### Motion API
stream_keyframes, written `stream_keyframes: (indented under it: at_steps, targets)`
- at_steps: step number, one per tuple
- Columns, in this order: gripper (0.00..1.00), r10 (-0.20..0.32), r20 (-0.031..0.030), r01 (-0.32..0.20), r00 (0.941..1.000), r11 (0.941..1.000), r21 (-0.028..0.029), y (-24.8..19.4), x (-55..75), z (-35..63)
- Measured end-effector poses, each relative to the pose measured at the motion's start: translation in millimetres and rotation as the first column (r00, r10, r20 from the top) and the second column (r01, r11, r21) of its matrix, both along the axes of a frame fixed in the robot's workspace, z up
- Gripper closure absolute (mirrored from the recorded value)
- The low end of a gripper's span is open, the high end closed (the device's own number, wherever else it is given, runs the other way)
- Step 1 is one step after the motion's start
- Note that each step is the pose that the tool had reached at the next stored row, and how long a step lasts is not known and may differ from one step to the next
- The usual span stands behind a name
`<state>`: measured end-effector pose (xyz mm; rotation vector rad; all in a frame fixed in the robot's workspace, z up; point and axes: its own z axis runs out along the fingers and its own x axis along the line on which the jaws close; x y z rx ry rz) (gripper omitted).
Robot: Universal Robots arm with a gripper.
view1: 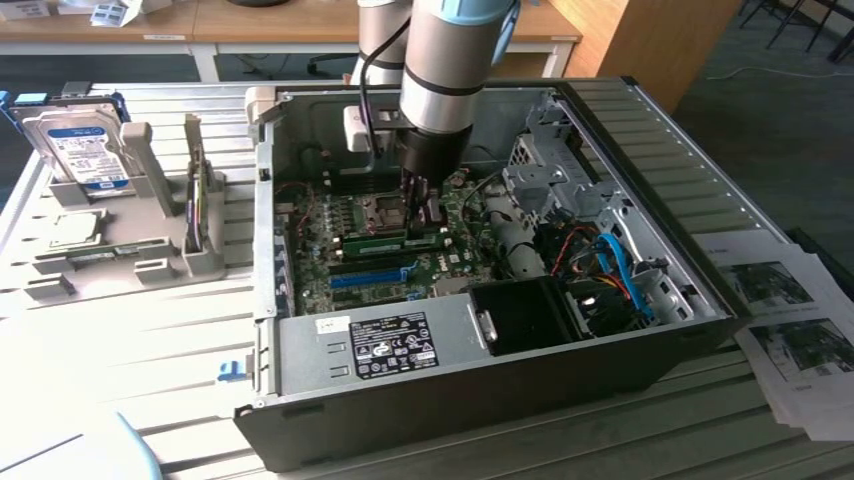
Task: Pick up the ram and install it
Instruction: 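Insert the ram into the slot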
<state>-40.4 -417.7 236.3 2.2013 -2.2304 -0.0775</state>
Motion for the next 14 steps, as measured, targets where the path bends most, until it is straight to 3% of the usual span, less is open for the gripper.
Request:
stream_keyframes:
  at_steps: [14]
  targets:
    - [0.76, 0.000, 0.0000, 0.000, 1.0000, 1.0000, 0.0000, 0.0, 0.0, 5.8]
